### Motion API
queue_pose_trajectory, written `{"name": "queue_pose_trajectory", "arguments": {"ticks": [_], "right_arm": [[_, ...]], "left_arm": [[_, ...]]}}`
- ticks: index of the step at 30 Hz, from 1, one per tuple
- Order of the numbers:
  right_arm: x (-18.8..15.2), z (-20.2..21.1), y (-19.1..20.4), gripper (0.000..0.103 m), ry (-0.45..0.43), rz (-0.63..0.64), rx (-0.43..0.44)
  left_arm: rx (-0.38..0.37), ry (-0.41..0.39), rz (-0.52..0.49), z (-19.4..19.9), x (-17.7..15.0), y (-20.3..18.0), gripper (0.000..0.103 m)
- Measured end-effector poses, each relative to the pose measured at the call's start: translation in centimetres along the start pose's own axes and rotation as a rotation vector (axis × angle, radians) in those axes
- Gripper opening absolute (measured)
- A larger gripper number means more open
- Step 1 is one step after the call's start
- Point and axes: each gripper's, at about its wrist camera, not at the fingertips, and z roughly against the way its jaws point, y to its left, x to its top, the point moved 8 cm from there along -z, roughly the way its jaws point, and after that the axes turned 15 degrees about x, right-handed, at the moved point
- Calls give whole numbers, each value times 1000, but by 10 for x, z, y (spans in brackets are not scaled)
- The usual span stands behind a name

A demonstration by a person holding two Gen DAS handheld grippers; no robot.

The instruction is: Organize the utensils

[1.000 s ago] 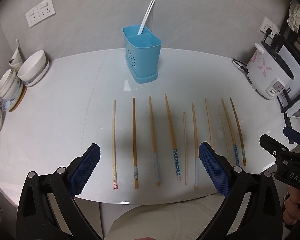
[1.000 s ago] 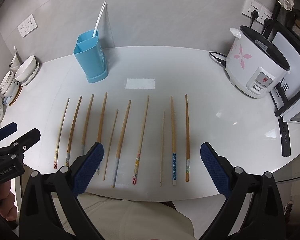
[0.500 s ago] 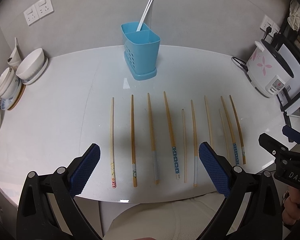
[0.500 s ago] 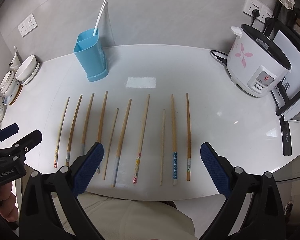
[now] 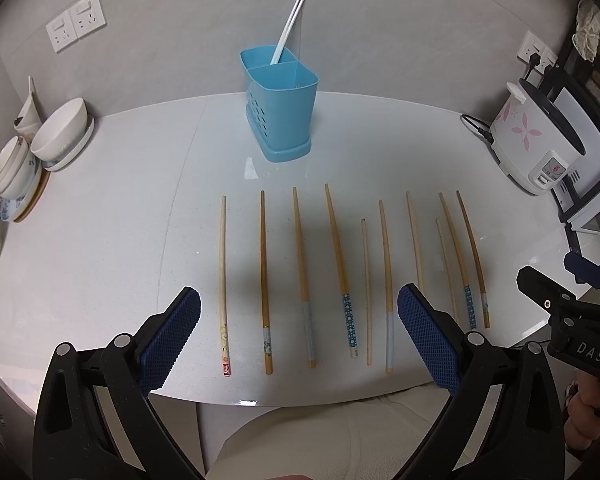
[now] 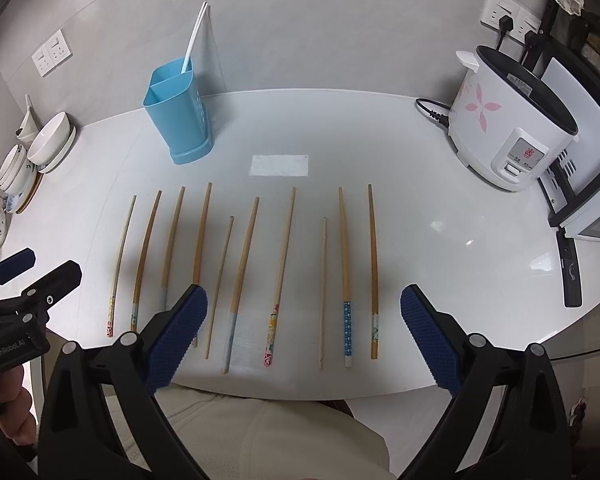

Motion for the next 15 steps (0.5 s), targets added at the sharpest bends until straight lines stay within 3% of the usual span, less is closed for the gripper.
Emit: {"name": "queue_pose_trajectory", "arguments": {"ticks": [8,15], "right_arm": [[5,2,-4,93,-13,-1,11],[18,-21,-7,93,-8,7,26]], "left_arm": [[-20,-12,-1,-1,7,2,97],[-31,-10,47,-28,25,22,97]]}}
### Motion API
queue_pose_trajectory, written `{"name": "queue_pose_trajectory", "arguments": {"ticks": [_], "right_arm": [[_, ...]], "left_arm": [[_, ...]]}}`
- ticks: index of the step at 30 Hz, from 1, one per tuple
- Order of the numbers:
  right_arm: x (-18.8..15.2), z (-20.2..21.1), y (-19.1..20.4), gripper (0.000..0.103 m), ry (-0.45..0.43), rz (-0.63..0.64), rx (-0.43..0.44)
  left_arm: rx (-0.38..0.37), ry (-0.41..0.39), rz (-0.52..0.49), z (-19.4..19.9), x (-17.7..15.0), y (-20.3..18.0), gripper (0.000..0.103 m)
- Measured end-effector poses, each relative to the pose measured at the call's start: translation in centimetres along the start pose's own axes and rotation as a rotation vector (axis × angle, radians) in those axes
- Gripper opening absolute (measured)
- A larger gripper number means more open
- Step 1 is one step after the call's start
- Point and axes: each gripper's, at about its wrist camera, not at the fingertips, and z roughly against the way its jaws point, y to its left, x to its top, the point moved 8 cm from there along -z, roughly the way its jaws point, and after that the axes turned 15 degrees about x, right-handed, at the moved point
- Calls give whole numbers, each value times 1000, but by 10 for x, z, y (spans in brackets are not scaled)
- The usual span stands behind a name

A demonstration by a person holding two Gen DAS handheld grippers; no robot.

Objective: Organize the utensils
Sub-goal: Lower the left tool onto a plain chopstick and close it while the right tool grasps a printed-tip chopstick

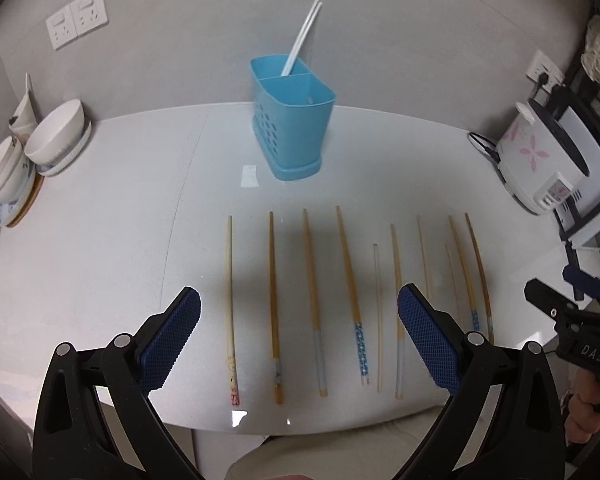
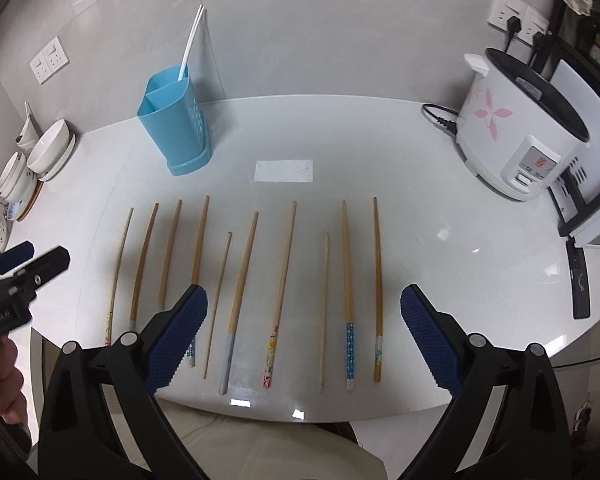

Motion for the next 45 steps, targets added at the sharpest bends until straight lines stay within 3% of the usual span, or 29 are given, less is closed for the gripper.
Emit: {"name": "queue_pose_trajectory", "arguments": {"ticks": [8,18,26,37,45], "right_arm": [[-3,-64,-2,85,94,-47,90],[-31,-128,-9,65,234,-69,57],[-53,-150,-12,49,317,-89,32],[-53,-165,2,28,375,-98,9],[-56,-168,18,23,419,-113,-19]], "left_arm": [[16,74,38,-67,-5,25,97],[80,192,16,-135,-36,38,92],[104,217,-18,-154,-52,43,81],[120,270,-62,-165,-64,45,64],[125,346,-74,-166,-65,48,52]]}}
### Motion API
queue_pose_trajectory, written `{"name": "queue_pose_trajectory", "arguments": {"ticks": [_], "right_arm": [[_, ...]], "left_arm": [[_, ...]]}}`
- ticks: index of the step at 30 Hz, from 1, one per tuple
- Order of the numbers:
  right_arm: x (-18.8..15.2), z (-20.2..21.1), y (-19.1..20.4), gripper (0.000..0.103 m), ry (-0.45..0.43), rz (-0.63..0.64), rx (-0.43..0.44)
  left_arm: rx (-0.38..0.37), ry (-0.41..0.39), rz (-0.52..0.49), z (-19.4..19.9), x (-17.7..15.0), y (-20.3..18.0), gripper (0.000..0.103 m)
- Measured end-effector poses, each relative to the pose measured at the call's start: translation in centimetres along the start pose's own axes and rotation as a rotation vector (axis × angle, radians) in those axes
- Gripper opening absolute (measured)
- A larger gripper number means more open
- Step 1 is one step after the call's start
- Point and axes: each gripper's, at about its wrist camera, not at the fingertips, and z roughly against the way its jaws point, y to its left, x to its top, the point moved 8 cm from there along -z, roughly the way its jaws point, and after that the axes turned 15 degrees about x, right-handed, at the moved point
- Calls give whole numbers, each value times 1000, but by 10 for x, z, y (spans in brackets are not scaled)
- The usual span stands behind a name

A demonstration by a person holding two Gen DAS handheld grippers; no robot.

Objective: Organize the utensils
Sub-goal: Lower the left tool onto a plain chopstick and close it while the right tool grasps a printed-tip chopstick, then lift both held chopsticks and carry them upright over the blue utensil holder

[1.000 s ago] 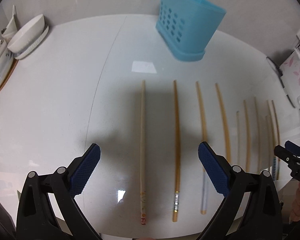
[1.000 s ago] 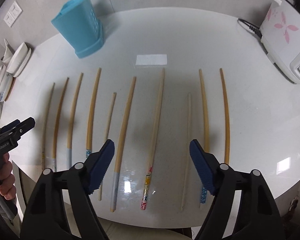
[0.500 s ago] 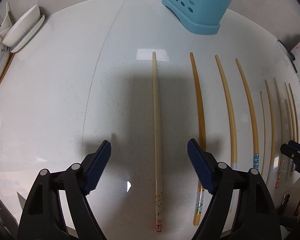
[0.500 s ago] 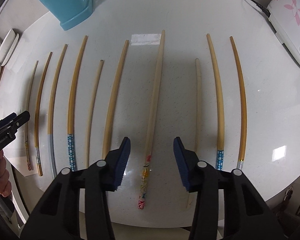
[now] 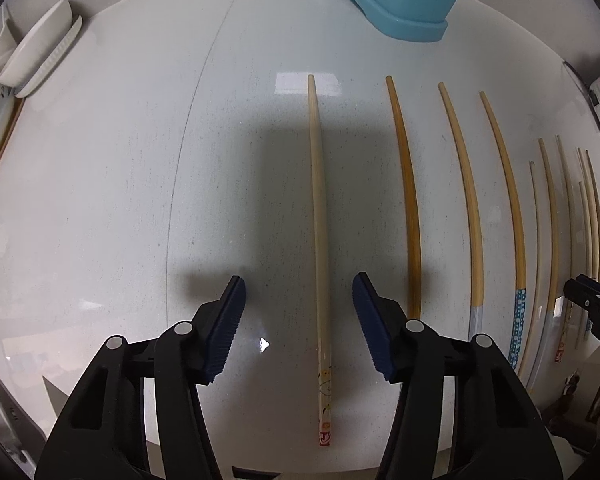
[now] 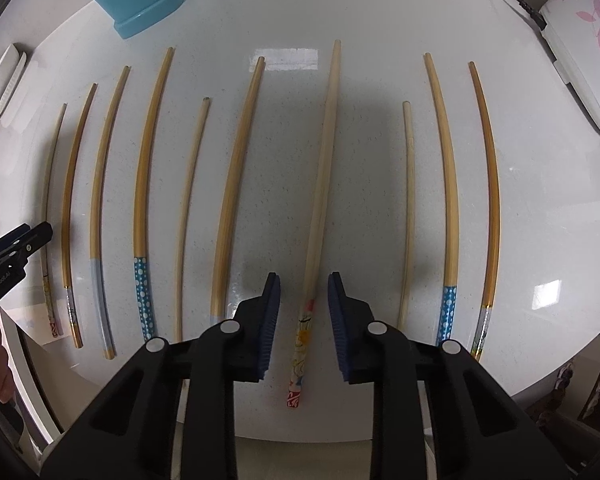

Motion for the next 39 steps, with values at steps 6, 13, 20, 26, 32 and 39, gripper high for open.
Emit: {"name": "queue_pose_trajectory", "arguments": {"ticks": [6,13,20,26,32,39], "right_arm": [[-1,-8,-1,19,20,-63,6],[5,-5,-3,6,25,-85,-10],[6,2,-15,6,-3,-92,2],[4,23,-16,6,-63,-86,22],[12,49,-10,6,-140,-73,39],[30,86,-4,6,-271,-44,59]], "left_arm": [[0,66,-17,5,-7,-4,34],[5,60,-45,13,-13,-13,6],[-29,21,-27,19,-18,-8,6],[-42,-44,5,38,-25,18,6],[-54,-141,45,66,-20,33,6],[-75,-242,84,102,-5,35,6]]}}
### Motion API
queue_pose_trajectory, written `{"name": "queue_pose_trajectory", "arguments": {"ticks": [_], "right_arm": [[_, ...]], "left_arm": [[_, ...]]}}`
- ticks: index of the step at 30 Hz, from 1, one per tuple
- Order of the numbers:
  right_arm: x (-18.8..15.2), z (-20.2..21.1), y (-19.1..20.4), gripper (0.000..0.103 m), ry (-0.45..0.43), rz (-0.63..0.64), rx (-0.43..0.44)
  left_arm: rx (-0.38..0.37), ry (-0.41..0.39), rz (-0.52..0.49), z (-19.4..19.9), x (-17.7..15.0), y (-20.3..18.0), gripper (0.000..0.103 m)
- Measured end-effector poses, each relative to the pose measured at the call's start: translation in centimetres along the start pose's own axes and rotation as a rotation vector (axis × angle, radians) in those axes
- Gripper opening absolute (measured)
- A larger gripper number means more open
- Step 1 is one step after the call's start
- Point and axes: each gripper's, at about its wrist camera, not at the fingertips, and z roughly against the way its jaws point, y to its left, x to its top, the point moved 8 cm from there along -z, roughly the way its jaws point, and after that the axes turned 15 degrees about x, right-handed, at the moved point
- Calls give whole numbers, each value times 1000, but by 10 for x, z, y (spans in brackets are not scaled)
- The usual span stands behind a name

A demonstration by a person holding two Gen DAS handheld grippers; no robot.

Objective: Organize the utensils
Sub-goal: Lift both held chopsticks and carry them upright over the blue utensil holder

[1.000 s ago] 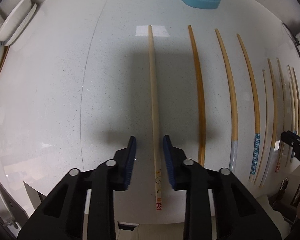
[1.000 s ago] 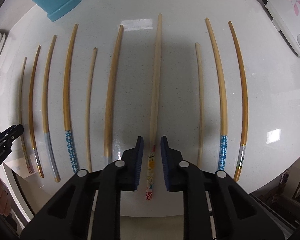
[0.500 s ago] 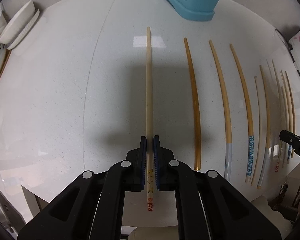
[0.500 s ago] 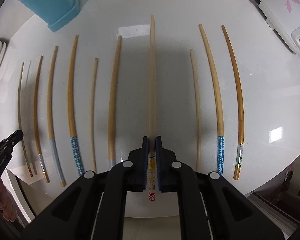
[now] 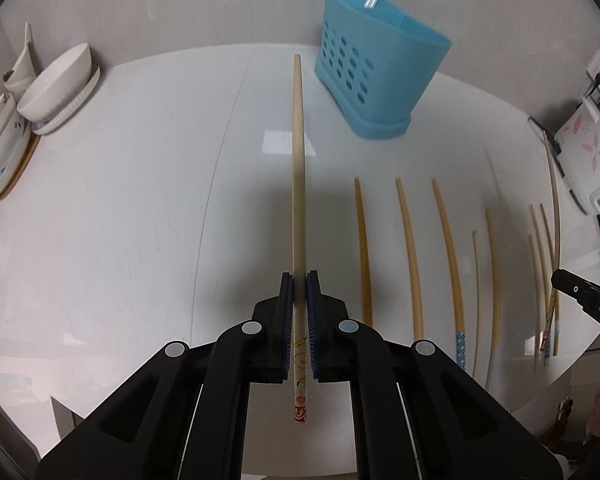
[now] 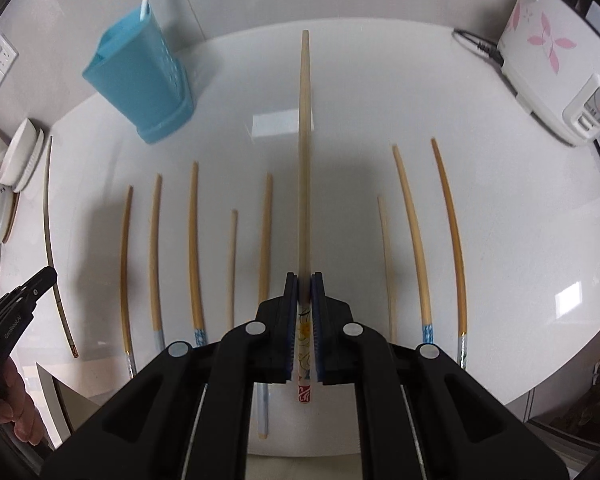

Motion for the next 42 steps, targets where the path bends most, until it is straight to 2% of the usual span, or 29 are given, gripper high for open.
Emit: {"name": "queue_pose_trajectory", "arguments": {"ticks": [9,20,32,42], "right_arm": [[34,22,14,6,-117,38,36],[84,42,34,6,-243,104,108],[136,41,59,6,-312,157,158],[174,35,78,6,-351,178,186]], "left_arm": [[-32,-116,16,24,42,-1,6],[-81,-259,36,37,108,-29,6],[-150,-456,89,55,183,-49,6],[-224,-637,71,64,228,-83,6]]}}
